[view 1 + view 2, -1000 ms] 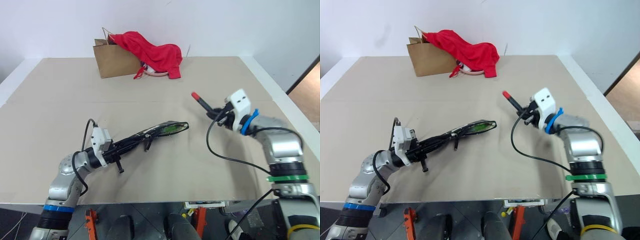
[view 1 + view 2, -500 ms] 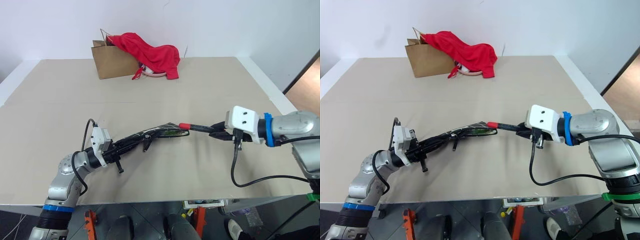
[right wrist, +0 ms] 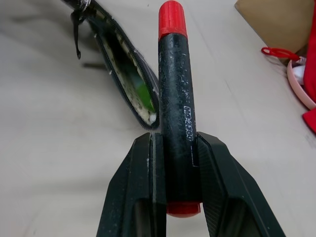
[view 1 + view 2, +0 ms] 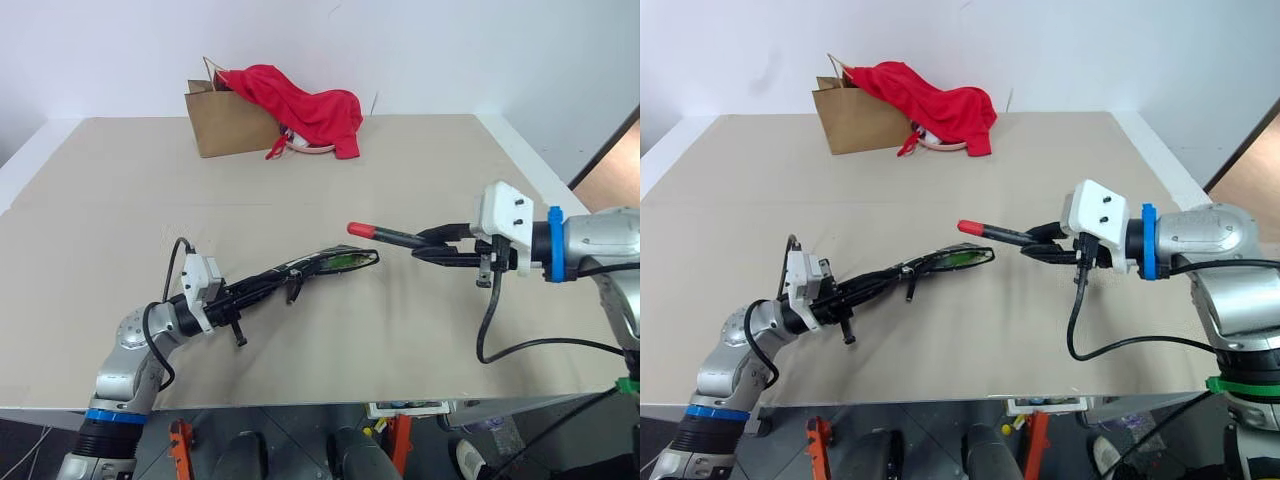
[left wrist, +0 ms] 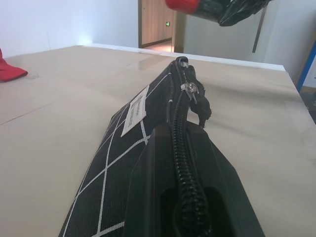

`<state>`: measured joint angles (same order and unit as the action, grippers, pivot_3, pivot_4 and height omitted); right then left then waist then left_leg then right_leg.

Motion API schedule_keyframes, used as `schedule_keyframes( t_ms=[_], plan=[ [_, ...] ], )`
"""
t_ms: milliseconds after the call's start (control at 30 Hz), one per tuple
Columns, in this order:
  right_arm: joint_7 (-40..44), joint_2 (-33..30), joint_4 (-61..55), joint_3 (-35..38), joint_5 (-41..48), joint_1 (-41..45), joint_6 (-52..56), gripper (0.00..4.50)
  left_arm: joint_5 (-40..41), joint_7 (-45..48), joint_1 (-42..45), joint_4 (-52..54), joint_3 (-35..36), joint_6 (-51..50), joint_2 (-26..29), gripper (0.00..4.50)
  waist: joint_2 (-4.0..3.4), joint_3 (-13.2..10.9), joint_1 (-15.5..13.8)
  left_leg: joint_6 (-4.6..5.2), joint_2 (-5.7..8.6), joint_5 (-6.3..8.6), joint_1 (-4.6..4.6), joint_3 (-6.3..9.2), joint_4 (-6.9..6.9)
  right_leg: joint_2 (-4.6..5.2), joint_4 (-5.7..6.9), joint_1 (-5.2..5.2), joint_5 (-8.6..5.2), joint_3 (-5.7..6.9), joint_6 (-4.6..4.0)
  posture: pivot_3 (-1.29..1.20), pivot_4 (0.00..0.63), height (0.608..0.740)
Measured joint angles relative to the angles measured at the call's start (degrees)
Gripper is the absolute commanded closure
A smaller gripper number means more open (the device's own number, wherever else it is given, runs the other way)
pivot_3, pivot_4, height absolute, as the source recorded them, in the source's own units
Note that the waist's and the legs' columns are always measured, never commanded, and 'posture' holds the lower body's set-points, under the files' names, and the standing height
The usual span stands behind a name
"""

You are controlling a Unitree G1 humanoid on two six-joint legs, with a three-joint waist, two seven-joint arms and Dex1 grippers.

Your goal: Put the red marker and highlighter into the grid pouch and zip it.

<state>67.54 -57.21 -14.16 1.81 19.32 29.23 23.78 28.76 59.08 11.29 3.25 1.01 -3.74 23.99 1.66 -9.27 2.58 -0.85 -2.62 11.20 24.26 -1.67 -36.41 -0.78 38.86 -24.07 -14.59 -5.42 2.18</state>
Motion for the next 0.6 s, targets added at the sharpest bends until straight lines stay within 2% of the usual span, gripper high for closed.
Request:
schedule_keyframes(
  t_ms=[333,600],
  plan=[
    [-0.3,-1.7,-0.7,-4.8,-6.6,-2.5,-3.0,3.89,0.0,0.1,0.2,0.0,0.0,0.0,0.1,4.5,0.0,0.0,0.0,0.0,-0.01,-0.01,-0.03,-0.03,-0.02,-0.01,0.01,-0.01,0.03,-0.02,-0.02,0.0,0.15,0.74],
    [-0.3,1.8,3.0,-10.1,-10.6,2.3,-5.7,3.89,0.0,0.2,0.5,0.0,0.0,-0.1,0.3,4.5,0.0,0.0,0.1,-0.01,-0.02,-0.01,-0.02,-0.03,-0.02,-0.03,0.01,-0.02,0.03,-0.03,-0.03,0.0,0.15,0.74]
  ],
)
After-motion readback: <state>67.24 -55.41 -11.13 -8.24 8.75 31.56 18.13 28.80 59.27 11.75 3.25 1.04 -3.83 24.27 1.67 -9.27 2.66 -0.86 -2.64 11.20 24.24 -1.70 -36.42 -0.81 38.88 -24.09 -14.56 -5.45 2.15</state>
